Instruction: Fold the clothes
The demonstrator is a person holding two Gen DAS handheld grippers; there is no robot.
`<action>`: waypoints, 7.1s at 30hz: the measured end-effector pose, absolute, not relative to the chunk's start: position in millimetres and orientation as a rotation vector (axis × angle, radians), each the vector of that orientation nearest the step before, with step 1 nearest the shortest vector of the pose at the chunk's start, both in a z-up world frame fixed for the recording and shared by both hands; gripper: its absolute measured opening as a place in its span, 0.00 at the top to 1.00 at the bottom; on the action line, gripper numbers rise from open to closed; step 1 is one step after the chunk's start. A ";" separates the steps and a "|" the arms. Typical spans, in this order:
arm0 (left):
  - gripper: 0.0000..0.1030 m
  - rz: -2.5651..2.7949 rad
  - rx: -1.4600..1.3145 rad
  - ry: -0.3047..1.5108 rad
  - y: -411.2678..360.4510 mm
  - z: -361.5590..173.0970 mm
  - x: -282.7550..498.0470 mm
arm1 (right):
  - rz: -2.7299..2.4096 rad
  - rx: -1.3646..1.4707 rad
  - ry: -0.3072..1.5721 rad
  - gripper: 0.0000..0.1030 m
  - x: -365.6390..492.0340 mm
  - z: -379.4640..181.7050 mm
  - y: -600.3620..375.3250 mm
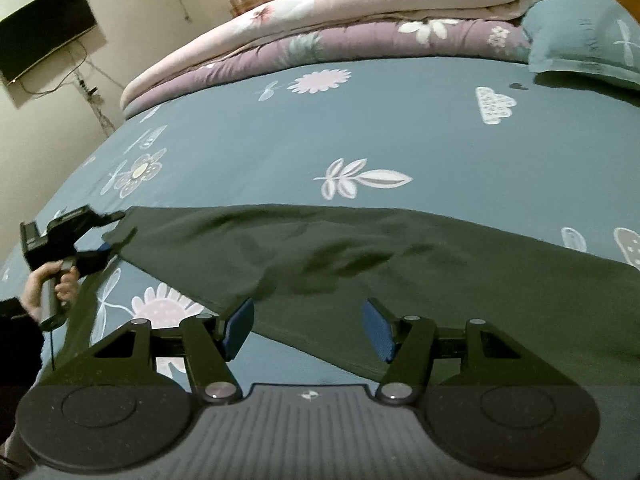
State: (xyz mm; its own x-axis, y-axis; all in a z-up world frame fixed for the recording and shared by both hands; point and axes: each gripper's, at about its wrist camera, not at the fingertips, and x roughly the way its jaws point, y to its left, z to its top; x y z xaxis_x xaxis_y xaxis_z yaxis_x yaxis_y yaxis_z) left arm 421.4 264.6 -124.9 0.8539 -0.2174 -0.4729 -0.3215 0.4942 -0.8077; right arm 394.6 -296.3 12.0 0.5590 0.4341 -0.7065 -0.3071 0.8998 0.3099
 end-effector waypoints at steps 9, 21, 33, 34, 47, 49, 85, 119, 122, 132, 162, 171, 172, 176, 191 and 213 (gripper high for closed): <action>0.94 0.145 -0.920 0.612 260.1 -121.4 437.2 | 0.489 0.164 0.917 0.36 395.5 -2.6 -272.1; 0.96 0.062 -0.647 0.589 252.5 -39.4 487.8 | 0.550 0.189 0.949 0.36 381.4 -10.7 -251.0; 0.96 0.065 -0.558 0.583 268.2 -24.6 548.2 | 0.531 0.197 0.965 0.36 377.9 -17.8 -242.5; 0.96 0.072 -0.561 0.596 271.0 -32.2 548.8 | 0.530 0.196 0.969 0.36 378.6 -18.9 -241.6; 0.82 0.277 -0.625 0.669 312.0 -65.7 531.3 | 0.545 0.186 1.002 0.35 388.0 -25.9 -231.2; 0.80 0.277 -0.623 0.663 316.0 -56.5 523.7 | 0.552 0.185 0.997 0.35 389.2 -24.7 -231.2; 0.29 -0.439 0.077 1.006 42.4 -74.4 493.8 | 0.355 0.024 0.964 0.00 424.9 -63.8 -213.6; 0.17 -0.513 -0.065 1.005 6.6 -77.1 491.2 | 0.070 0.230 0.816 0.00 431.8 19.4 -442.1; 0.17 -0.508 -0.051 1.002 3.3 -77.6 490.3 | -0.022 0.347 0.846 0.00 432.3 2.7 -509.4; 0.16 -0.423 0.012 1.059 -16.8 -76.9 500.6 | 0.063 0.766 0.855 0.00 432.2 -69.5 -577.1; 0.09 -0.364 0.055 1.070 -32.5 -80.4 498.6 | 0.444 0.144 0.894 0.02 424.8 -47.8 -458.4; 0.06 -0.371 0.055 1.068 -32.2 -81.0 498.8 | 0.556 0.023 0.888 0.22 412.4 -37.4 -444.3; 0.06 -0.372 0.059 1.066 -32.2 -81.2 498.4 | 0.543 -0.012 0.906 0.27 414.2 -40.1 -443.4; 0.06 -0.377 0.064 1.064 -32.0 -81.1 497.4 | 0.517 -0.143 0.964 0.48 415.9 -49.9 -440.1; 0.06 -0.372 0.065 1.072 -34.0 -80.7 498.5 | 0.489 -0.043 0.947 0.77 416.5 -43.5 -473.0; 0.06 -0.394 0.050 1.091 -38.9 -76.1 495.3 | -0.124 0.098 0.828 0.62 417.5 -39.4 -535.5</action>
State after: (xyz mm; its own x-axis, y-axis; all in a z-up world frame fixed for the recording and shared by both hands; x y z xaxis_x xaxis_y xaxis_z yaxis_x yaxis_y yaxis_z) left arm 495.3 -38.9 -76.1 0.3994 -0.2869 -0.8707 0.3353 0.9297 -0.1525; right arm 417.5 -535.5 -39.4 0.6695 -0.0722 -0.7393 0.1483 0.9882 0.0378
